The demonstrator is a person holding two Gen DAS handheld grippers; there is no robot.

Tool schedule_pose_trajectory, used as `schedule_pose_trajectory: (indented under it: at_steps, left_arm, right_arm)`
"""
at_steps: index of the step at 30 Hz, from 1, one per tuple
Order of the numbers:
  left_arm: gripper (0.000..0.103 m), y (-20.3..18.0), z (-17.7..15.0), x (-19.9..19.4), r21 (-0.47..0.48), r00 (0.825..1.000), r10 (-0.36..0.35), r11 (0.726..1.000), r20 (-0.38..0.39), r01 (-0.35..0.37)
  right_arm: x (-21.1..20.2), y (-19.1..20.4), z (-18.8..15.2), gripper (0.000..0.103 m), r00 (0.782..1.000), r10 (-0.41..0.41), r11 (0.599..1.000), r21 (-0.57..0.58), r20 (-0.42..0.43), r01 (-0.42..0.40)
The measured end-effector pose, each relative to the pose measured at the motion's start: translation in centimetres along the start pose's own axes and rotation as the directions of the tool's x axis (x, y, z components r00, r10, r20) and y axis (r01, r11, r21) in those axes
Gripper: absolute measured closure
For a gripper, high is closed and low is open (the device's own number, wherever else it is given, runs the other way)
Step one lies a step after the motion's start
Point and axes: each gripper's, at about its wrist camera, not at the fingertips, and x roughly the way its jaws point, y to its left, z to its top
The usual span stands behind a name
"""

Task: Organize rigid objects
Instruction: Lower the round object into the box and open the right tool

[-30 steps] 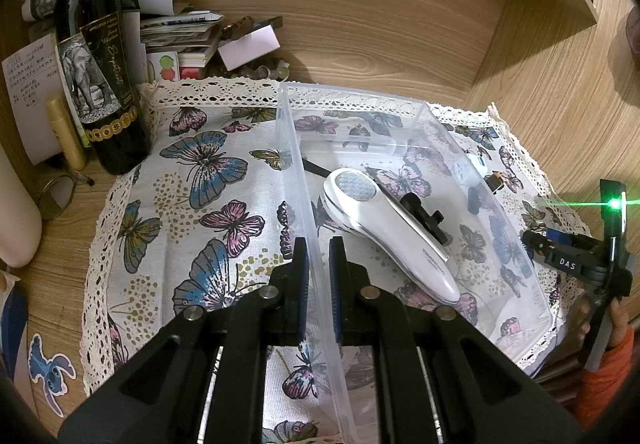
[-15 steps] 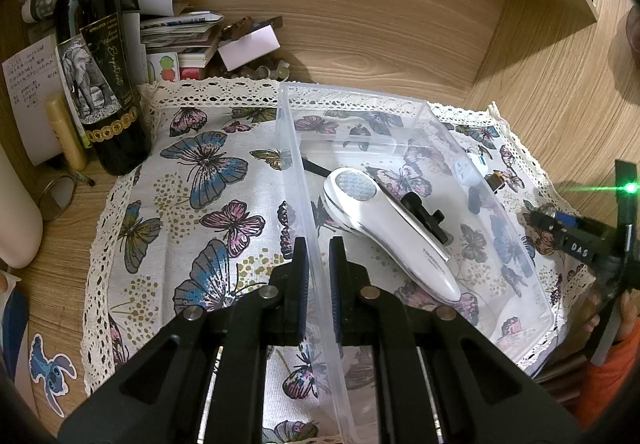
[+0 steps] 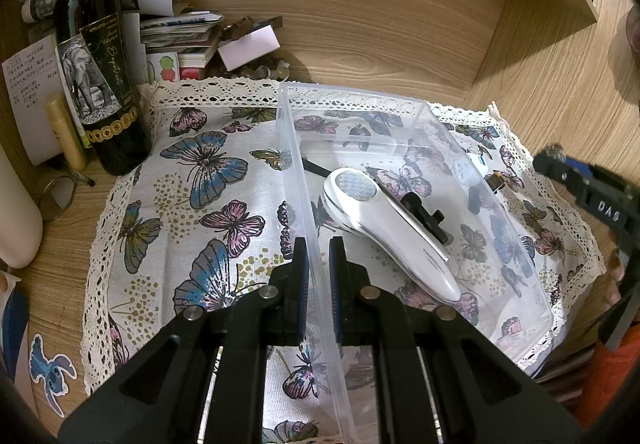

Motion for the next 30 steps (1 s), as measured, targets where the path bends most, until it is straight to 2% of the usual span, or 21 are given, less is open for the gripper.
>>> schedule_pose_trajectory:
  at_steps: [10, 19, 30]
  left_arm:
    - [0.094, 0.0, 0.0, 0.0, 0.001, 1.0, 0.0, 1.0, 0.0, 0.0]
    - [0.094, -0.1, 0.1, 0.0, 0.003, 1.0, -0.001, 1.0, 0.0, 0.001]
    - [0.094, -0.2, 0.1, 0.1, 0.004, 1.0, 0.0, 1.0, 0.0, 0.0]
  right_arm:
    - [0.3, 5.2, 2.1, 0.07, 0.993, 0.11, 0.987, -0.123, 0.037, -0.105]
    - [3.2, 8.8, 1.8, 0.07, 0.987, 0.148, 0.966, -0.204, -0.06, -0.158]
    - [5.6, 10.2, 0.8, 0.07, 0.972, 0.178, 0.955, -0.21, -0.156, -0.208]
